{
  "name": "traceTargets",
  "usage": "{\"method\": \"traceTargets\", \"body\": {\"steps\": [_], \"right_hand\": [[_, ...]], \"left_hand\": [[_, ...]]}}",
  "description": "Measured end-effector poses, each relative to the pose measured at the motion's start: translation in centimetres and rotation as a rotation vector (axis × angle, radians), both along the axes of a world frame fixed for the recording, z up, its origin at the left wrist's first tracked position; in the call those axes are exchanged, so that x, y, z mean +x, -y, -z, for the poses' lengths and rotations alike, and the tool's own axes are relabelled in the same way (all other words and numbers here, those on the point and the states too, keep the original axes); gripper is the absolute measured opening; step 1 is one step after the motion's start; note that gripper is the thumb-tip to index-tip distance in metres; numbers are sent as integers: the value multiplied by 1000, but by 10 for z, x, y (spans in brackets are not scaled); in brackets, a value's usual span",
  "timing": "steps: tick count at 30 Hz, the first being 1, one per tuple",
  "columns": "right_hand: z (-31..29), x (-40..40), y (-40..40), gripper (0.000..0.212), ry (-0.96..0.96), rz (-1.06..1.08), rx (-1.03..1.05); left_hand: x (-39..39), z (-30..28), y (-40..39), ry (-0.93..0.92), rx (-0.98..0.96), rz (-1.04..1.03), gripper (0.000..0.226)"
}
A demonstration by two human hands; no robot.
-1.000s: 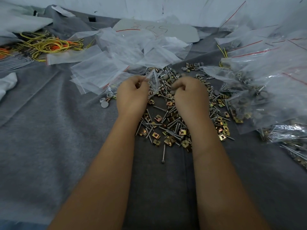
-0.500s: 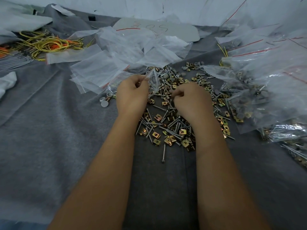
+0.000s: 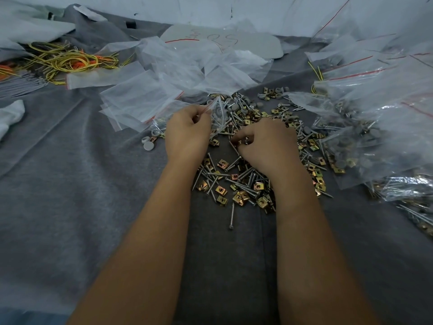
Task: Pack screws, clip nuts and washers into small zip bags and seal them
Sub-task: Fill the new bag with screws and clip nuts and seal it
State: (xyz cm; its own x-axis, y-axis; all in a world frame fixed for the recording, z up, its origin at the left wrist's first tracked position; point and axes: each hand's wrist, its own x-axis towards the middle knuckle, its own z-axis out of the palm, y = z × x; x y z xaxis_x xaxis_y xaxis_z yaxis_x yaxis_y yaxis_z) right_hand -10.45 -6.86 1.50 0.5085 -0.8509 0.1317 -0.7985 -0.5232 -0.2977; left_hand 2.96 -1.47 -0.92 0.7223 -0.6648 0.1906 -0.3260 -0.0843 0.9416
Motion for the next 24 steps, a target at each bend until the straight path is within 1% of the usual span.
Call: {"method": "traceTargets", "body": {"steps": [4,7,8,11,13,15,17,19,23,24], "right_hand": [[1,2,1,9,-12,-45,-22],[5,5,1,9,53,-93,-27],[7,6,1,7,112,-101,-33],[7,8,-2,5,394,-87,-20],[6,9,-4,5,548,-78,-32],[4,12,-6,7,674,-92,-30],[4,15,-8,9,730,-116,-29],[6,19,-9,15,737,-131,0],[7,20,-9,36,730,-141,49],[7,19,-9,38,742,-134,49]], "left_hand": [[0,1,1,-1,-2,-3,23],[0,1,1,10,3,-5,23],[0,1,1,13,4,-7,23],[0,0,1,33,5,-7,21],[-1,0,0,72,17,12,19],[-2,0,0,103,38,26,19],[-2,0,0,113,48,34,21],[-2,0,0,112,47,42,22],[-3,-1,-1,95,31,45,20],[-3,-1,-1,82,20,40,20]]}}
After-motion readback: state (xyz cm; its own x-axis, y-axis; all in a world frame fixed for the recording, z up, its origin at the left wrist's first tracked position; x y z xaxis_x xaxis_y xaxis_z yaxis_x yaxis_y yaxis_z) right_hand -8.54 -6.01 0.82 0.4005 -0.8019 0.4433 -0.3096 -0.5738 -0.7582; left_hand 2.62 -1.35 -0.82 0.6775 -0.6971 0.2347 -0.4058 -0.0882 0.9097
